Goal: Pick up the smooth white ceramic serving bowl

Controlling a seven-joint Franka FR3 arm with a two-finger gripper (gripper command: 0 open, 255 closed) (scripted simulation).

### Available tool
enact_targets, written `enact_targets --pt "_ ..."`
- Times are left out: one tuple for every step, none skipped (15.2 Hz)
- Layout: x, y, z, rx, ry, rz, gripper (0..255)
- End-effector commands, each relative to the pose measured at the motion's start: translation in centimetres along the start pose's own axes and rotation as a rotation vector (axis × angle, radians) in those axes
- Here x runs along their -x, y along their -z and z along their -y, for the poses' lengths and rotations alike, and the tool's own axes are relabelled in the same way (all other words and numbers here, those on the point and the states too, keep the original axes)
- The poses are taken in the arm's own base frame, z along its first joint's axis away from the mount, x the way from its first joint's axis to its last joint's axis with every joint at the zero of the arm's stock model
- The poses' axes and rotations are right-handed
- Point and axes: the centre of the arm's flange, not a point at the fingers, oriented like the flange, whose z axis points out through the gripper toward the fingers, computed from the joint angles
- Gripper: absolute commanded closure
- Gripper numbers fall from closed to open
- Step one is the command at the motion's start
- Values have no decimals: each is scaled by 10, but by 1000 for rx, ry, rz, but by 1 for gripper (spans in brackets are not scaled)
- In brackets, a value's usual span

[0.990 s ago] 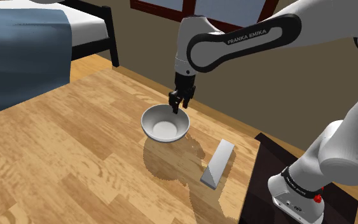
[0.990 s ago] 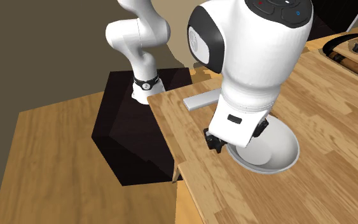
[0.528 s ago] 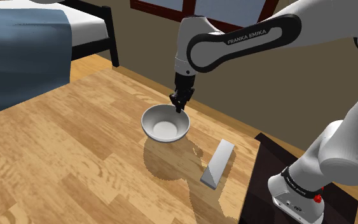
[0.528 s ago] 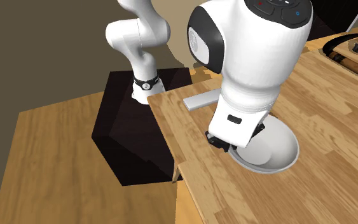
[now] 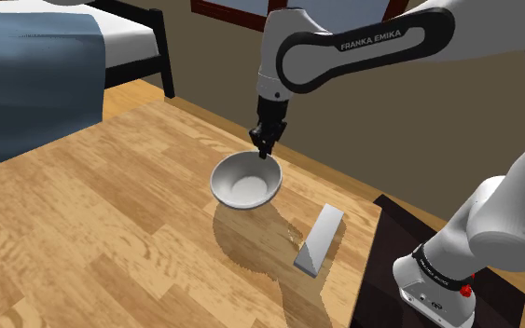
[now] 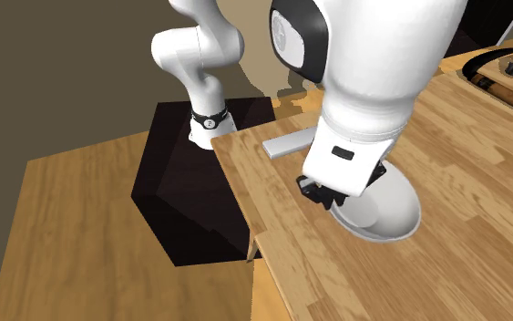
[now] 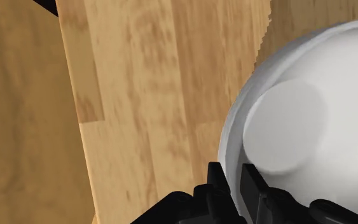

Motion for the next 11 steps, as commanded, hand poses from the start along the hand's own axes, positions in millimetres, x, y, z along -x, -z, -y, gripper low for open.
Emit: enact_targets --pt "0 10 1 0 0 0 255" --pt "1 15 1 0 0 0 255" --pt "1 20 2 0 0 0 255" --pt "2 26 2 0 0 0 255" --pt "2 31 3 0 0 0 255" --pt "3 36 4 0 0 0 255" --pt "3 41 4 0 0 0 255" --pt "4 46 5 0 0 0 255" --pt "4 52 5 0 0 0 255" --pt "4 53 5 0 0 0 255" --pt "4 53 5 0 0 0 255"
